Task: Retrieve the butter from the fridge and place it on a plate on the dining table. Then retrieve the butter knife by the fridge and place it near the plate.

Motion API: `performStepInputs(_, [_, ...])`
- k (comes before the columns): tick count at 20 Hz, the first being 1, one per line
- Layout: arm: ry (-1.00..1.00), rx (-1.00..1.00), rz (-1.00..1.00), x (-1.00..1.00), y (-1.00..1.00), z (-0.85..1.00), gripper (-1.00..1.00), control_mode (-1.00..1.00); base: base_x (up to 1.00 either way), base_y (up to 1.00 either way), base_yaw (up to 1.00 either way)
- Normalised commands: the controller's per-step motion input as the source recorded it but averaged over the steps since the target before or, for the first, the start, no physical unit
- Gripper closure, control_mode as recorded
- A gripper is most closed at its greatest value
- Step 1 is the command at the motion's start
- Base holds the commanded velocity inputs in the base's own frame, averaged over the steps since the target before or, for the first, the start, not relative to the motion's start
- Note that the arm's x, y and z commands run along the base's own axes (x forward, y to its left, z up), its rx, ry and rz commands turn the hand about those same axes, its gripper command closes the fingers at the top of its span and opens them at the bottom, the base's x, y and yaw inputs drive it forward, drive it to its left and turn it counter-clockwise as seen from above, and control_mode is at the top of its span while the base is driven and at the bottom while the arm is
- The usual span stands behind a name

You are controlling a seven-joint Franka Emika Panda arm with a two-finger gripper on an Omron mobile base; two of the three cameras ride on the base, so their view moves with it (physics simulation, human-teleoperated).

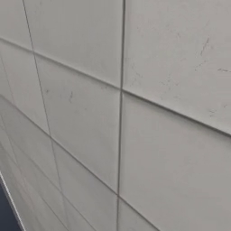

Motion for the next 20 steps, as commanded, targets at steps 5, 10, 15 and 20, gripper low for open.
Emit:
performStepInputs(5, [0.00,0.01,0.05,0.56,0.00,0.00,-1.00,-1.00,0.10,0.03,0.00])
performStepInputs(10, [0.00,0.02,0.11,0.77,0.00,0.00,-1.00,-1.00,0.00,0.00,0.00])
performStepInputs(15, [0.00,0.01,0.04,0.76,0.15,-0.05,-1.00,-1.00,0.00,0.00,0.00])
performStepInputs(20, [0.00,-0.02,-0.03,0.92,0.37,-0.15,-1.00,-1.00,0.00,0.00,0.00])
